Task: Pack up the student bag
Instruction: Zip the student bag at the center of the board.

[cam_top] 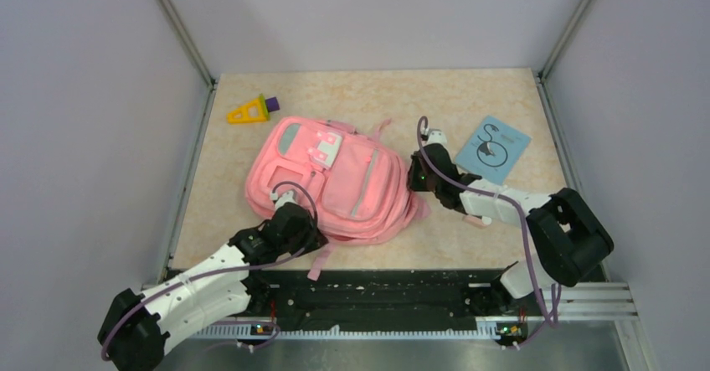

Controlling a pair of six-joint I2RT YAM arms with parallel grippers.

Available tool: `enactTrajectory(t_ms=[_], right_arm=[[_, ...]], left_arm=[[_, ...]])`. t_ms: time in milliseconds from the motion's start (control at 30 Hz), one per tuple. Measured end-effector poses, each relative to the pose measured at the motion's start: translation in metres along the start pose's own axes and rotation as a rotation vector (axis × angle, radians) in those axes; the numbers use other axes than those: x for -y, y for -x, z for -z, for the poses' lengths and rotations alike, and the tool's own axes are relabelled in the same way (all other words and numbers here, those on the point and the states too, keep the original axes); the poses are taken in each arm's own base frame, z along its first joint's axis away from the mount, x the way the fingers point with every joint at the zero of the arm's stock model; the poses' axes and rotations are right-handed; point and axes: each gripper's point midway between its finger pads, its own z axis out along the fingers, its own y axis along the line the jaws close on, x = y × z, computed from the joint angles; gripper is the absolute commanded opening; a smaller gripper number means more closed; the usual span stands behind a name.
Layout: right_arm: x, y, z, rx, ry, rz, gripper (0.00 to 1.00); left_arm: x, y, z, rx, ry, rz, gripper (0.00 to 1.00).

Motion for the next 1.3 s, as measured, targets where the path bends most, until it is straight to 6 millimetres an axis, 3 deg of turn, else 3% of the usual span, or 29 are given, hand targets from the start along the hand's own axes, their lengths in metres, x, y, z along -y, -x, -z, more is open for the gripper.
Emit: enactTrajectory(t_ms=[100, 367, 1300], right_arm=[[0.000, -0.001, 0.000, -0.002, 0.001, -0.005, 0.08], [0.000, -0.002, 0.000, -0.003, 0.003, -0.006, 0.08], [-0.002, -0.003, 0.001, -0.008, 0.013, -0.009, 0.07]], left_arm=[[-0.001, -0.001, -0.001, 0.000, 0.005, 0.003, 0.48], [-0.002, 0.000, -0.001, 0.010, 0.012, 0.010, 0.28], [-0.008, -0.015, 0.004, 0.008, 0.088, 0.014, 0.24]])
